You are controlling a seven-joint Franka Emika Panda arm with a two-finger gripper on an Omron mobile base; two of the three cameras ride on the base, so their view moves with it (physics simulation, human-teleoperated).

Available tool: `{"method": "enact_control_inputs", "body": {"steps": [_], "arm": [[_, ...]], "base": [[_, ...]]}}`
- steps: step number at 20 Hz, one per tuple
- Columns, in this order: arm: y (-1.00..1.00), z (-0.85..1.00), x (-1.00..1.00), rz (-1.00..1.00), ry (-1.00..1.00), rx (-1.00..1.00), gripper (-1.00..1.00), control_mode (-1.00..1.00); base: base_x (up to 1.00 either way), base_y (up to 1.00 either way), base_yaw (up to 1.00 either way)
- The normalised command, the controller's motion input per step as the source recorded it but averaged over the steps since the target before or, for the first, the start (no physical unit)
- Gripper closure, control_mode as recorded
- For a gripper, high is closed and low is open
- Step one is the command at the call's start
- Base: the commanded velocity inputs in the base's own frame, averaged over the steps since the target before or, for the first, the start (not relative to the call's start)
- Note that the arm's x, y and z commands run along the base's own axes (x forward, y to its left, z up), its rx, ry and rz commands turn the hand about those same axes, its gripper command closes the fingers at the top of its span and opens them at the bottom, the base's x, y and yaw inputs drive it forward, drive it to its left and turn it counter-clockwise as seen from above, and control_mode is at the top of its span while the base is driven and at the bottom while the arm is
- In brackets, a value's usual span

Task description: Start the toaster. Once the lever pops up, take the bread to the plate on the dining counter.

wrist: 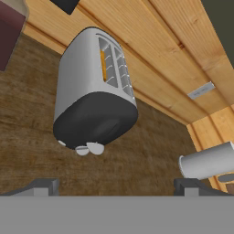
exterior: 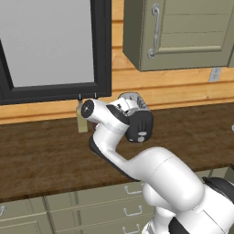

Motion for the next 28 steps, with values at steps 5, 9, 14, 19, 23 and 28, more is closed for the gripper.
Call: {"method": "enact_control_inputs", "body": {"steps": [5,9,14,19,23,28], "arm": [[0.00,0.00,0.00,0.00,0.00,0.00,-1.00,-1.00],[0.00,0.00,0.00,0.00,0.00,0.00,-1.00,-1.00],[0.00,0.00,0.00,0.00,0.00,0.00,-1.00,-1.00],[0.00,0.00,0.00,0.00,0.00,0.00,-1.00,-1.00],[0.00,0.00,0.00,0.00,0.00,0.00,-1.00,-1.00],[0.00,0.00,0.00,0.00,0.00,0.00,-1.00,-1.00]], "base": [[0.00,0.00,0.00],[0.00,0.00,0.00],[0.00,0.00,0.00],[0.00,0.00,0.00],[0.00,0.00,0.00],[0.00,0.00,0.00]]}}
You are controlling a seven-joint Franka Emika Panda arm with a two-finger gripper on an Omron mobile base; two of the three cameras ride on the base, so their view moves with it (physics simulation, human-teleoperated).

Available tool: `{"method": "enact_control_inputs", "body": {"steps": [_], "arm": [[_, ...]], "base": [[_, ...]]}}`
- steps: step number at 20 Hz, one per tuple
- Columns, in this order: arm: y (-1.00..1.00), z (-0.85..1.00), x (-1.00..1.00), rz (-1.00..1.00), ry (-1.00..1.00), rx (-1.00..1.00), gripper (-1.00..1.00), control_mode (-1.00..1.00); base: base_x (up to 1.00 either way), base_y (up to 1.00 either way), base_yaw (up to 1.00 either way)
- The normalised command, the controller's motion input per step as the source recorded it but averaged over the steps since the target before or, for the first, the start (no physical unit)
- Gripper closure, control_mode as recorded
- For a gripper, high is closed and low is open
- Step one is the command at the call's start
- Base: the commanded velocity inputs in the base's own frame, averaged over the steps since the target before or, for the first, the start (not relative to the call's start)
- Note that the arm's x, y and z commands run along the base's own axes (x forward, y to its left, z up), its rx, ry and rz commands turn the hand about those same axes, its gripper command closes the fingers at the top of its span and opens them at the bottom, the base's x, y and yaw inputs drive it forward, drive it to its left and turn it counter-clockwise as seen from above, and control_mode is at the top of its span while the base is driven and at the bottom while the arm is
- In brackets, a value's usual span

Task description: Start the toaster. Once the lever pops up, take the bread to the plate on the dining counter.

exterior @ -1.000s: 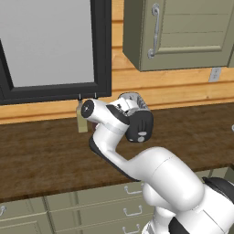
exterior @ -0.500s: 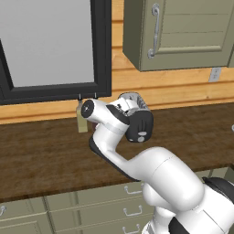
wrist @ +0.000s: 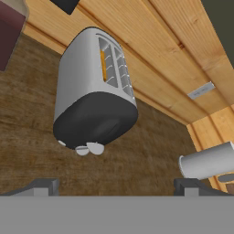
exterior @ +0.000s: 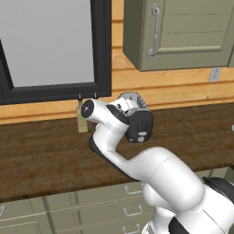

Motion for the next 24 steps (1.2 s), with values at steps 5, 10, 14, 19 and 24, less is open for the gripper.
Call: {"method": "enact_control_inputs", "body": {"steps": [5,10,14,19,24], "arm": [[0.00,0.00,0.00,0.00,0.00,0.00,-1.00,-1.00],[0.00,0.00,0.00,0.00,0.00,0.00,-1.00,-1.00],[0.00,0.00,0.00,0.00,0.00,0.00,-1.00,-1.00],[0.00,0.00,0.00,0.00,0.00,0.00,-1.00,-1.00],[0.00,0.00,0.00,0.00,0.00,0.00,-1.00,-1.00]], "base": [[0.00,0.00,0.00],[0.00,0.00,0.00],[0.00,0.00,0.00],[0.00,0.00,0.00],[0.00,0.00,0.00]]}}
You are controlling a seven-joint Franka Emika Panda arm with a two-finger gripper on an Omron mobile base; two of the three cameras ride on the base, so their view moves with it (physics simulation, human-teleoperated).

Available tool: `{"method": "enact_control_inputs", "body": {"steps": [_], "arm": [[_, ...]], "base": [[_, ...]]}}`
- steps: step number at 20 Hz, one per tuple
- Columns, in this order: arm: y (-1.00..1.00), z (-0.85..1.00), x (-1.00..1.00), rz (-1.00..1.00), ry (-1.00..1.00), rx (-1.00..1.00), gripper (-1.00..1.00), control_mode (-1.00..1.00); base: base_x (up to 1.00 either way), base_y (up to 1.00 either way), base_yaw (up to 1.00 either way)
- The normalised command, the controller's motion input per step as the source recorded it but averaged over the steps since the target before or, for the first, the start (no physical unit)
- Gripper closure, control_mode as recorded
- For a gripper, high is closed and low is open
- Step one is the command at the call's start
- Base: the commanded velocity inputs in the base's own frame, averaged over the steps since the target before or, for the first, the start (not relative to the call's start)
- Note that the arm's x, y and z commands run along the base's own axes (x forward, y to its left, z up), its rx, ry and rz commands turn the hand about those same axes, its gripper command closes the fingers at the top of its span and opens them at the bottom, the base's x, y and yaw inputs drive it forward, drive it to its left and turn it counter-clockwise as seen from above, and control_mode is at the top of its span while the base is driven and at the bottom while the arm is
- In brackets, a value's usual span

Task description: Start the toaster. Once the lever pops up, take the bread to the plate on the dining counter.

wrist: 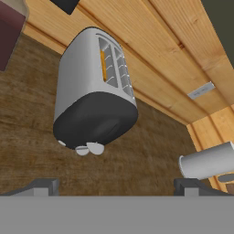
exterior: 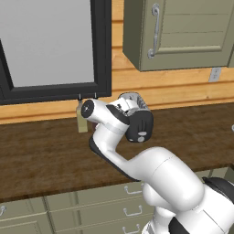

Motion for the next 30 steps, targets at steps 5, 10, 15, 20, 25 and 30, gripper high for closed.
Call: {"method": "enact_control_inputs", "body": {"steps": [5,10,15,20,25,30], "arm": [[0.00,0.00,0.00,0.00,0.00,0.00,-1.00,-1.00],[0.00,0.00,0.00,0.00,0.00,0.00,-1.00,-1.00],[0.00,0.00,0.00,0.00,0.00,0.00,-1.00,-1.00],[0.00,0.00,0.00,0.00,0.00,0.00,-1.00,-1.00],[0.00,0.00,0.00,0.00,0.00,0.00,-1.00,-1.00],[0.00,0.00,0.00,0.00,0.00,0.00,-1.00,-1.00]], "base": [[0.00,0.00,0.00],[0.00,0.00,0.00],[0.00,0.00,0.00],[0.00,0.00,0.00],[0.00,0.00,0.00],[0.00,0.00,0.00]]}}
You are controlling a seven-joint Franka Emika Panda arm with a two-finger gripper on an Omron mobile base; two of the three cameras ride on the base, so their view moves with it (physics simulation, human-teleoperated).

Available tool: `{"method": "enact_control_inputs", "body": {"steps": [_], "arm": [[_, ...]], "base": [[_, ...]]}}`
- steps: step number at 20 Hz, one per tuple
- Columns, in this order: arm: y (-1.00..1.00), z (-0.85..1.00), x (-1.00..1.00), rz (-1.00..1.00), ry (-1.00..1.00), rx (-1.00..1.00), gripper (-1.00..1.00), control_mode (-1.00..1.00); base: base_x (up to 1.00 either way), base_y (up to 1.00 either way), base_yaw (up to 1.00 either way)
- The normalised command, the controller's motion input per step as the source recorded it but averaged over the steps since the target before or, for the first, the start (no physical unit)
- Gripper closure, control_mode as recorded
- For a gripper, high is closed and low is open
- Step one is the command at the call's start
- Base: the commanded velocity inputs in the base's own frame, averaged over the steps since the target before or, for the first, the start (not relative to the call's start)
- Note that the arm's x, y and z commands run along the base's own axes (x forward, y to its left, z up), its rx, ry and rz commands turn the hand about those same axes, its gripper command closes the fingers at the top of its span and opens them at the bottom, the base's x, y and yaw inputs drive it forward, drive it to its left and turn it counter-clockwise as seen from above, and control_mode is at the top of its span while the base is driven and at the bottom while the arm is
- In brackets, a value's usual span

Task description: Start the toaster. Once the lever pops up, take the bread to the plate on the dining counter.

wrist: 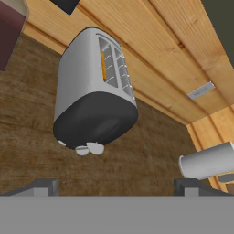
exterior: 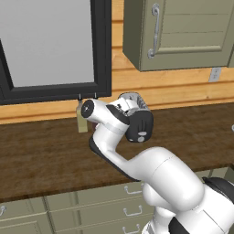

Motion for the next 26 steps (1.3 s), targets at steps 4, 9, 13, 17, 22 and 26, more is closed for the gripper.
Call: {"method": "enact_control_inputs", "body": {"steps": [4,9,13,17,22,26], "arm": [[0.00,0.00,0.00,0.00,0.00,0.00,-1.00,-1.00],[0.00,0.00,0.00,0.00,0.00,0.00,-1.00,-1.00],[0.00,0.00,0.00,0.00,0.00,0.00,-1.00,-1.00],[0.00,0.00,0.00,0.00,0.00,0.00,-1.00,-1.00],[0.00,0.00,0.00,0.00,0.00,0.00,-1.00,-1.00],[0.00,0.00,0.00,0.00,0.00,0.00,-1.00,-1.00]], "base": [[0.00,0.00,0.00],[0.00,0.00,0.00],[0.00,0.00,0.00],[0.00,0.00,0.00],[0.00,0.00,0.00],[0.00,0.00,0.00]]}}
